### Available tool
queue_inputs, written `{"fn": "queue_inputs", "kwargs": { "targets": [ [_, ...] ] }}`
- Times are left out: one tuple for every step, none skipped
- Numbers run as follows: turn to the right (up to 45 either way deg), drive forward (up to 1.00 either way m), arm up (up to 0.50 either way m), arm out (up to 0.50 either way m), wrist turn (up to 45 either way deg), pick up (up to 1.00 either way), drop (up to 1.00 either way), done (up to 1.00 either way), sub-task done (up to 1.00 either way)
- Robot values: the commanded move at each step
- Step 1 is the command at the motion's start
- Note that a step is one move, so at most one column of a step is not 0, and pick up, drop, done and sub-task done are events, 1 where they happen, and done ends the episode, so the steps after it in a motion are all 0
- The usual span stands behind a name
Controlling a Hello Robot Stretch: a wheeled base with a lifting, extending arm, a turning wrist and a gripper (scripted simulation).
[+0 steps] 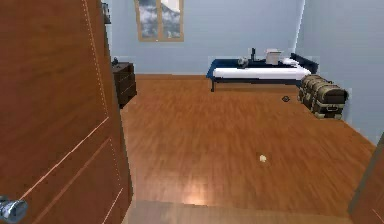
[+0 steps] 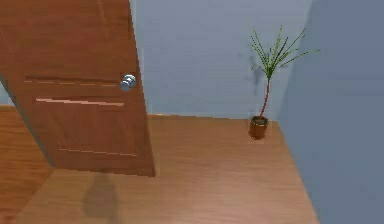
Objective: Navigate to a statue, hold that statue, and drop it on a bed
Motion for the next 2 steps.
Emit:
{"fn": "queue_inputs", "kwargs": {
  "targets": [
    [-3.0, 0.00, 0.00, 0.00, 0.0, 0.00, 0.00, 0.00, 0.00],
    [0.0, 0.65, 0.00, 0.00, 0.0, 0.00, 0.00, 0.00, 0.00]
  ]
}}
